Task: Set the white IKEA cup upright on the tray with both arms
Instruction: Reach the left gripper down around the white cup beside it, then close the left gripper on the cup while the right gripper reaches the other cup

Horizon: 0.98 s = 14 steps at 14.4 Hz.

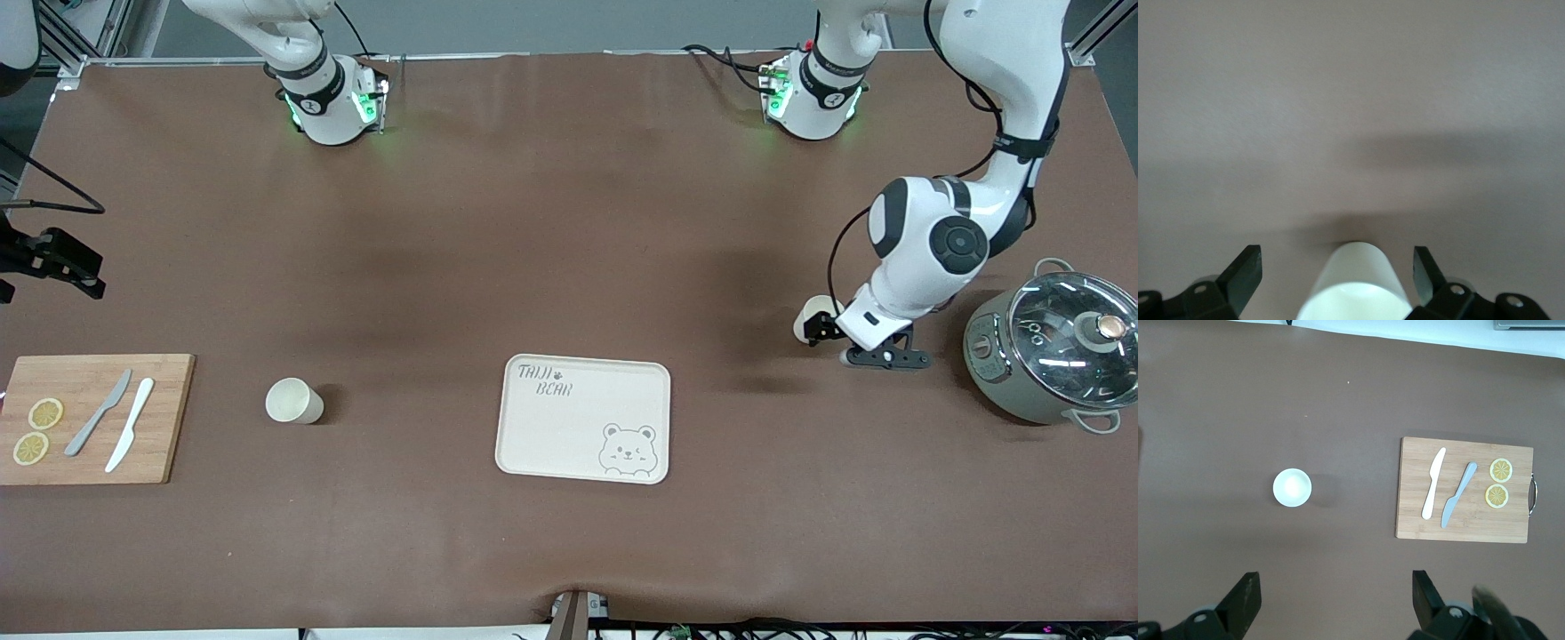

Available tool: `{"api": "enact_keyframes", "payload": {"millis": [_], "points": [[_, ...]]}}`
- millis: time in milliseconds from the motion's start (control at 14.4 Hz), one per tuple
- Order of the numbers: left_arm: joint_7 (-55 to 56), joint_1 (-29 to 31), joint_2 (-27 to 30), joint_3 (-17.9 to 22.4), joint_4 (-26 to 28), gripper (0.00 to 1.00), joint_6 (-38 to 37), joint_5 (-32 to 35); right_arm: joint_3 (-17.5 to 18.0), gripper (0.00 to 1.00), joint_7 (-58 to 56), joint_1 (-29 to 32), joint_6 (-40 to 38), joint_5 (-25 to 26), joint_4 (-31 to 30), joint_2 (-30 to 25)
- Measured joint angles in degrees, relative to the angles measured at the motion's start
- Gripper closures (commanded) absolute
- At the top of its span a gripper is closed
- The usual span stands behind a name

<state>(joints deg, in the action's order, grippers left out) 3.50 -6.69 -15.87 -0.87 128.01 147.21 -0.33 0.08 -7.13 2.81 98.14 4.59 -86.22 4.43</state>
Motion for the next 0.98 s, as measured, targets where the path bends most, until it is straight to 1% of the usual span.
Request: {"api": "enact_keyframes", "payload": {"millis": [139,557,766,975], "points": [[1.1,-0.1,0.7,-0.7,1.6,0.00,1.2,0.0,0.0,0.00,0.0,0.0,0.1,0.0,0.1,0.0],[1.2,0.3,4.1,-0.6,3.7,0.00,1.3,0.0,0.0,0.00,0.0,0.2,0.0,0.0,0.1,0.0],[0.9,1.3,6.2,-0.5,6.1,0.00,1.3,0.0,0.0,0.00,0.0,0.5,0.0,0.0,0.1,0.0],[0.2,2.4,6.6,-0.5,7.4,0.00,1.3,0.1,0.0,0.00,-0.1,0.7,-0.3,0.0,0.1,0.3]]}}
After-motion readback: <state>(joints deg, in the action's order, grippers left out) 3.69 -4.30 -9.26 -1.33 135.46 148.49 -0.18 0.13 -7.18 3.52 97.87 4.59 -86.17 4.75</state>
